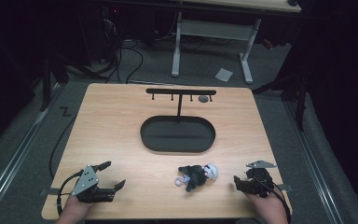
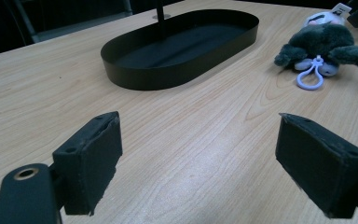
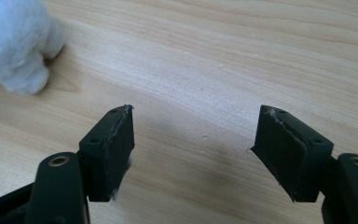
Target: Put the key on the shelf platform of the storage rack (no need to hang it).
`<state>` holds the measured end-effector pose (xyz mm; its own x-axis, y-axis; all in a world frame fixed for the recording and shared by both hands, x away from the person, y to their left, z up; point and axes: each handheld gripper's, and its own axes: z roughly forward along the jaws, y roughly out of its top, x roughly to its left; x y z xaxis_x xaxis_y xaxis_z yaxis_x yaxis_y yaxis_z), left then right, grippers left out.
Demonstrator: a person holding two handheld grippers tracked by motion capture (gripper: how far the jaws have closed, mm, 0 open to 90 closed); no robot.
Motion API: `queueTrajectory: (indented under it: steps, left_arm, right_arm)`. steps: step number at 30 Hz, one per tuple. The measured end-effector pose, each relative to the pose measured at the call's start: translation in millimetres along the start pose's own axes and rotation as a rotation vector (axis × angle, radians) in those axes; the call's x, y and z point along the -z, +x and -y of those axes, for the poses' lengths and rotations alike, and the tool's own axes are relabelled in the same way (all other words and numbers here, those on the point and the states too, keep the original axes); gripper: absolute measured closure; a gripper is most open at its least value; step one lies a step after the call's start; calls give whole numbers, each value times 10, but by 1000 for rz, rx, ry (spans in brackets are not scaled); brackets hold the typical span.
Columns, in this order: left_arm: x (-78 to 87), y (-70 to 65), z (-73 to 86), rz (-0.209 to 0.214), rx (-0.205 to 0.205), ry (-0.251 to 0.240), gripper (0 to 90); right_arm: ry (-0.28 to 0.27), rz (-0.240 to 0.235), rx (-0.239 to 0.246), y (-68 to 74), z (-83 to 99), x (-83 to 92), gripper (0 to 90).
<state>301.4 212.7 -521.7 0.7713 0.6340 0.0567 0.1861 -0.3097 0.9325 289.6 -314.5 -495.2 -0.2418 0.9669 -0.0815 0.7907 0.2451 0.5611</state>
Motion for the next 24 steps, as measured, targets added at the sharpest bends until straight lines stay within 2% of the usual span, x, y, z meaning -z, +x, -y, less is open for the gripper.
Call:
queueTrajectory:
  steps: [10, 15, 20, 24]
  left_arm:
    - [0, -1, -1, -2, -2, 1, 151]
    - [1, 1, -1, -1, -1, 2, 151]
    - [1, 2, -1, -3, 0, 3, 151]
    - [-1, 1, -1, -3, 0, 2, 151]
  right_arm:
    - [67, -34, 96, 95, -163, 49, 260]
    - [100, -52, 118, 137, -216, 42, 255]
    - [111, -53, 142, 141, -255, 70, 253]
    - [138, -60, 141, 138, -275, 88, 240]
